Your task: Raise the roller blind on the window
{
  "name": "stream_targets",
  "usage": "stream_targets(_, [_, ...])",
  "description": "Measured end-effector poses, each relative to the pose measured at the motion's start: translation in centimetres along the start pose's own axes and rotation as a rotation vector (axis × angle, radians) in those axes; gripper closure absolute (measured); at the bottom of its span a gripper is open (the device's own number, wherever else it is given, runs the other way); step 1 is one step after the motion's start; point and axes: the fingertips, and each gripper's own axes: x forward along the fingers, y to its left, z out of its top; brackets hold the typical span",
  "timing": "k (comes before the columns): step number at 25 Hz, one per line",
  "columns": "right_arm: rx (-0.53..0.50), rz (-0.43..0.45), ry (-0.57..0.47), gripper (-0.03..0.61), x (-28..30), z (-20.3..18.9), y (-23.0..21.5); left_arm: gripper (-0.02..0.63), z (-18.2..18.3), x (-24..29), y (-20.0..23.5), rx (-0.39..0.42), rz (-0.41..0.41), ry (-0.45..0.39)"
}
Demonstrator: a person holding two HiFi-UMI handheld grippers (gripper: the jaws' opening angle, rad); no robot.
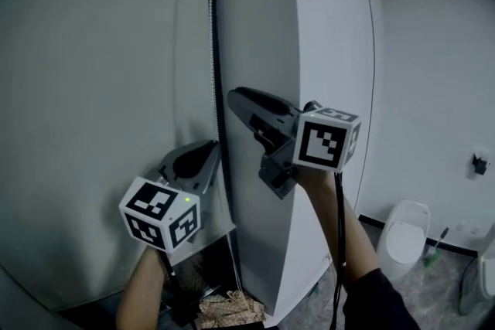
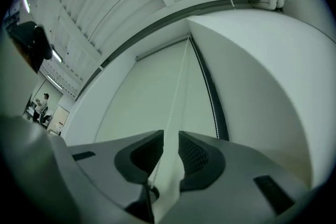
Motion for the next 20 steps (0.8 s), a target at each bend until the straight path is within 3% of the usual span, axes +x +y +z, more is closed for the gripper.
stream_targets(5, [-0.04,-0.01,-0.008,0.508,2.3,-0.7,0.9,0.604,-6.1,-2.7,-2.7,0.047,-0.02,0.111])
stream_targets(10, [0.004,-0.029,-0.022,0.508,5.5,4.0,-1.6,0.604,-5.2,-1.7,-2.9,0.034,-0.069,0.199])
stream_targets(12, [0.013,-0.045,-0.046,0.508,5.4,4.2,-1.7,0.604,-6.7,-2.3,-3.3,0.027,-0.085,0.226])
stream_targets(13, [0.008,-0.054,-0.05,0.51,5.3,4.2,-1.6,0.604,-7.5,-2.6,-3.5,0.017,-0.089,0.233])
stream_targets(14, [-0.003,-0.064,-0.047,0.554,5.2,4.1,-1.6,0.604,-7.9,-2.7,-3.4,0.002,-0.089,0.232])
stream_targets(20, [-0.157,-0.136,-0.007,0.561,2.7,1.3,-0.6,0.603,-9.8,-4.8,-3.6,-0.044,-0.038,0.156])
